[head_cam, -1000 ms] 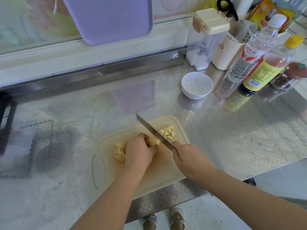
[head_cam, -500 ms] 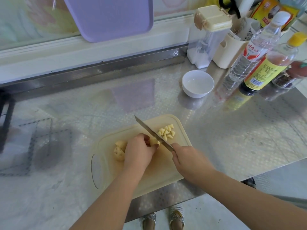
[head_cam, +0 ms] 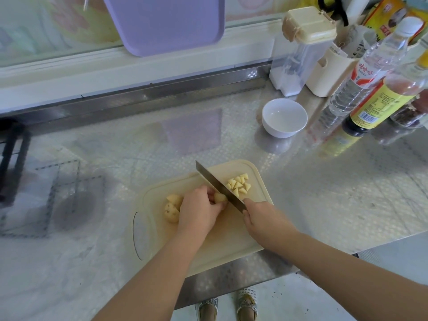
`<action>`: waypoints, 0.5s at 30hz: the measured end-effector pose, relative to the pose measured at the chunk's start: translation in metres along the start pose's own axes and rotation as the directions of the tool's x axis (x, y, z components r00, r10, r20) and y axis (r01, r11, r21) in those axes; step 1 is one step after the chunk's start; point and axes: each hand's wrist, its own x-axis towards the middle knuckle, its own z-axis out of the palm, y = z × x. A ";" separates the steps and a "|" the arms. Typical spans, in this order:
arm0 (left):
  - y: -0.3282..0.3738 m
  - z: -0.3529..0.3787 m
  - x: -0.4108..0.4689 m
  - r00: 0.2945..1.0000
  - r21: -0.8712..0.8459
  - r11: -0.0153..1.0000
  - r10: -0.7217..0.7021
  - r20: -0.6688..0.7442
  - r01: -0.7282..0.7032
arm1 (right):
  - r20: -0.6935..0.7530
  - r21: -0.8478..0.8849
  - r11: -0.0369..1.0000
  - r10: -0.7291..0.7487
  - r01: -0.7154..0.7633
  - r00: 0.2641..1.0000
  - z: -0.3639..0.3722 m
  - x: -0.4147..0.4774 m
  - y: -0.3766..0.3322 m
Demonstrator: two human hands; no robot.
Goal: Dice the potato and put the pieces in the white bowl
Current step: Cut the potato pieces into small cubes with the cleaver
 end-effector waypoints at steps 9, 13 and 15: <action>-0.006 -0.015 0.012 0.976 0.093 0.984 0.135 0.173 -0.153 | -0.016 0.011 1.000 -0.013 0.013 1.000 -0.014 -0.006 0.013; -0.010 -0.014 0.008 0.980 0.060 0.985 0.156 0.127 -0.164 | -0.045 0.041 0.999 -0.021 0.023 0.999 -0.017 -0.007 0.015; -0.010 -0.012 0.003 0.985 0.129 0.978 0.155 0.076 -0.164 | -0.051 0.035 0.999 -0.029 0.031 0.998 -0.020 -0.009 0.014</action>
